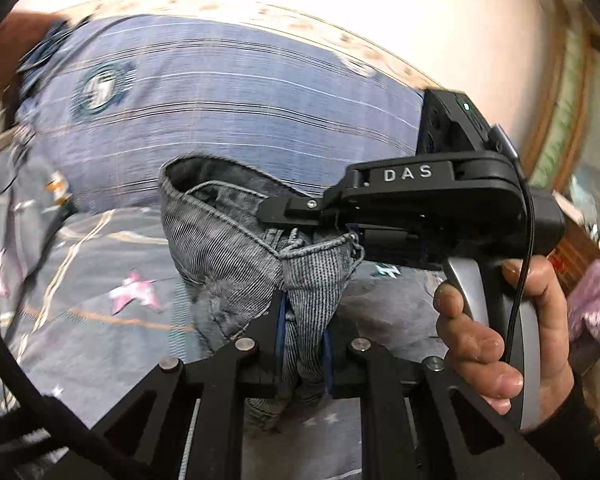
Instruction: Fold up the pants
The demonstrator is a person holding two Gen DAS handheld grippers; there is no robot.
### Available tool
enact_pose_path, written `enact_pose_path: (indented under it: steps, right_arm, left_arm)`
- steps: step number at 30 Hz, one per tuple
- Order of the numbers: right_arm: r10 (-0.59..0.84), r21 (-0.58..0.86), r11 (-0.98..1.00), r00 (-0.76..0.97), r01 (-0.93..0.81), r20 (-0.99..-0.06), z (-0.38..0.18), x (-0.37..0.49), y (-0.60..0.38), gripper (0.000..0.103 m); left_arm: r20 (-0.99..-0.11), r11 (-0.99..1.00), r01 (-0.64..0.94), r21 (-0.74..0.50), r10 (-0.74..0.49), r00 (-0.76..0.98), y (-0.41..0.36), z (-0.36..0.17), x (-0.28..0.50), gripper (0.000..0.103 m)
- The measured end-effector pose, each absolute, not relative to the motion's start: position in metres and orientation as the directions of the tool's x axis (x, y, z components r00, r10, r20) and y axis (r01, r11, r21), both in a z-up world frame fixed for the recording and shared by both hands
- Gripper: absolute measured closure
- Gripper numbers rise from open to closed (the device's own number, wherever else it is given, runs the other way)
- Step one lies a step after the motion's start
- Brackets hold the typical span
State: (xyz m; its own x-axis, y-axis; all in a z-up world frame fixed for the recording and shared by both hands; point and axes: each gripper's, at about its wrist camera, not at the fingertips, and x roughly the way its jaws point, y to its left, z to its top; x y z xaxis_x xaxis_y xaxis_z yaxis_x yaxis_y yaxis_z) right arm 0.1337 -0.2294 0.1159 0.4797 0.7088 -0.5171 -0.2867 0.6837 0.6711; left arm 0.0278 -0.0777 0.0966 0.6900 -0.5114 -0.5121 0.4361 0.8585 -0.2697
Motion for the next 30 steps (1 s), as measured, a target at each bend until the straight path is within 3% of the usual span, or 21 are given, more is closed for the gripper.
enact_pose_path:
  steps: [6, 12, 15, 16, 17, 22, 27, 30]
  right_arm:
    - [0.704, 0.776, 0.608, 0.564, -0.166, -0.431, 0.078, 0.121, -0.319, 0.092]
    - [0.658, 0.792, 0.61, 0.55, 0.009, -0.514, 0.026, 0.133, -0.375, 0.092]
    - [0.592, 0.749, 0.655, 0.551, 0.094, -0.588, 0.019, 0.133, -0.388, 0.088]
    - [0.563, 0.718, 0.686, 0.54, 0.118, -0.626, 0.016, 0.135, -0.388, 0.088]
    - [0.538, 0.69, 0.711, 0.523, 0.14, -0.661, 0.013, 0.137, -0.387, 0.088]
    - [0.404, 0.546, 0.809, 0.466, 0.22, -0.787, 0.004, 0.139, -0.381, 0.088]
    - [0.333, 0.488, 0.854, 0.53, 0.181, -0.78, 0.028, 0.129, -0.372, 0.088]
    - [0.273, 0.437, 0.884, 0.578, 0.165, -0.77, 0.045, 0.116, -0.362, 0.088]
  left_arm:
    - [-0.621, 0.834, 0.506, -0.221, -0.521, 0.586, -0.147, 0.068, 0.053, 0.088]
    - [-0.681, 0.795, 0.552, -0.251, -0.55, 0.484, -0.192, 0.037, 0.075, 0.086]
    - [-0.682, 0.747, 0.579, -0.326, -0.61, 0.404, -0.193, 0.028, 0.082, 0.073]
    - [-0.678, 0.706, 0.594, -0.386, -0.653, 0.336, -0.191, 0.023, 0.085, 0.062]
    - [-0.674, 0.684, 0.596, -0.421, -0.675, 0.299, -0.19, 0.022, 0.082, 0.057]
    - [-0.619, 0.624, 0.59, -0.512, -0.745, 0.251, -0.152, 0.034, 0.071, 0.044]
    - [-0.599, 0.659, 0.493, -0.568, -0.742, 0.301, -0.111, 0.033, 0.084, 0.041]
    - [-0.633, 0.718, 0.396, -0.572, -0.693, 0.343, -0.091, 0.024, 0.099, 0.04]
